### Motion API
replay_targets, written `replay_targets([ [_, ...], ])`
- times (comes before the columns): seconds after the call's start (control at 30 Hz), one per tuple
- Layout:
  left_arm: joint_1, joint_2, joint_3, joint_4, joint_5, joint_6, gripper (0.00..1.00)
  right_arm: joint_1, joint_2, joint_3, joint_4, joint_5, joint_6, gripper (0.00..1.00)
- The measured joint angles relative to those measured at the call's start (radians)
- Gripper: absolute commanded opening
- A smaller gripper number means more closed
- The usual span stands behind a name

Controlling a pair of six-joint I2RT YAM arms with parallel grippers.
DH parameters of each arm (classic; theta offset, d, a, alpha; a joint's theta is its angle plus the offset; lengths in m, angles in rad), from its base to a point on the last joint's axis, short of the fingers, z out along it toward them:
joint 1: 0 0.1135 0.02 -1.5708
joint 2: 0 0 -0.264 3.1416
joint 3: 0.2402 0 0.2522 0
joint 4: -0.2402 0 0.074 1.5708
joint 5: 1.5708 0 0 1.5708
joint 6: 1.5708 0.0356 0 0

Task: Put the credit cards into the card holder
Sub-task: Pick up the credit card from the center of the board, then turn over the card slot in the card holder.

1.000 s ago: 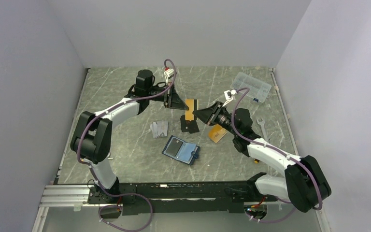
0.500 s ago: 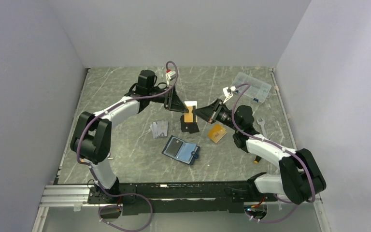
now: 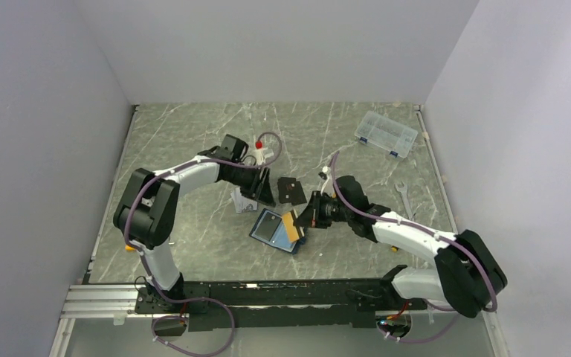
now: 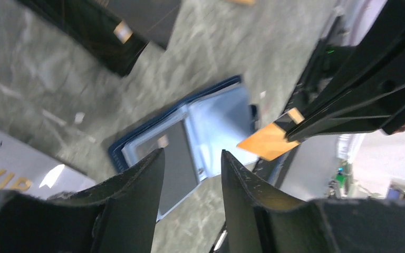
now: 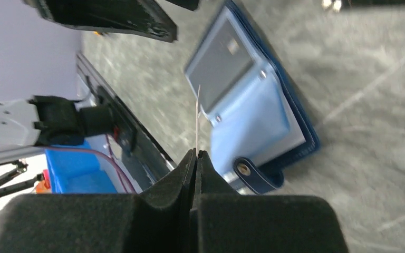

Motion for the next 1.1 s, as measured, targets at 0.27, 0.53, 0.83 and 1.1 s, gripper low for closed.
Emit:
replay_targets([
  [0.27, -0.081, 0.003, -0.077, -0.029, -0.172, 0.088, 0.42, 0.000, 0.026, -0.060, -0.127, -0.071, -0.014, 0.00],
  [0.53, -0.097, 0.003, -0.081, -0.026, -0.256, 0.109, 0.38, 0.000, -0.080, -0.138, -0.184, -0.070, -0.001, 0.00],
  [0.83, -0.104, 0.003, -0.088, -0.029, -0.303, 0.153, 0.36, -0.011, -0.164, -0.180, -0.183, -0.070, 0.012, 0.00],
  [1.1, -0.107, 0.003, -0.088, -0.030, -0.309, 0.158, 0.34, -0.025, -0.174, -0.192, -0.177, -0.072, 0.016, 0.00],
])
